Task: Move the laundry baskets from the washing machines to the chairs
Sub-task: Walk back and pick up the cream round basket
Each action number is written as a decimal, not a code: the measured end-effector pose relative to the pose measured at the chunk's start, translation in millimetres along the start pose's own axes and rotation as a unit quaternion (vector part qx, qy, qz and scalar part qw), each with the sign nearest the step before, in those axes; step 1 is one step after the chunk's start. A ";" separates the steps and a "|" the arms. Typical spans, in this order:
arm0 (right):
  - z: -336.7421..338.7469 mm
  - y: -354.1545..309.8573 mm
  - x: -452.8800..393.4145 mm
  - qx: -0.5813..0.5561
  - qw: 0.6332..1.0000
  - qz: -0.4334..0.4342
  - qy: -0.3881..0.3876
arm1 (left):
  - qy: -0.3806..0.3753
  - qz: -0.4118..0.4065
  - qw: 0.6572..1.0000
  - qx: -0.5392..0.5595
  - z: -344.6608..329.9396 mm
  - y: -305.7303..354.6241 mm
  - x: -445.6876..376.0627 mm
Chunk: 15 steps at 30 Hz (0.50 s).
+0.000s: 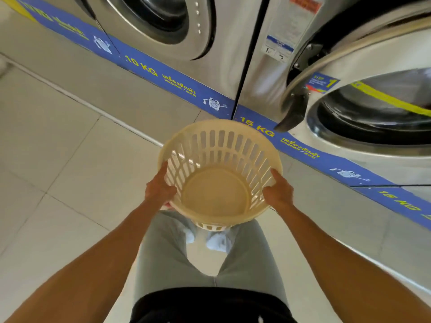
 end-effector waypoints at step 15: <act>-30.7 -177.0 153.8 0.230 0.932 0.249 -0.126 | 0.051 0.142 0.967 0.207 122.9 -152.4 155.2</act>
Point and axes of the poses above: each hand's wrist, its own x-axis away from the middle knuckle, its own z-axis out of the back of the hand, y = z × x, the point moved 5 cm from there along -x, towards the middle knuckle, and after that the axes turned 6 degrees about y, right-handed, at the moved point
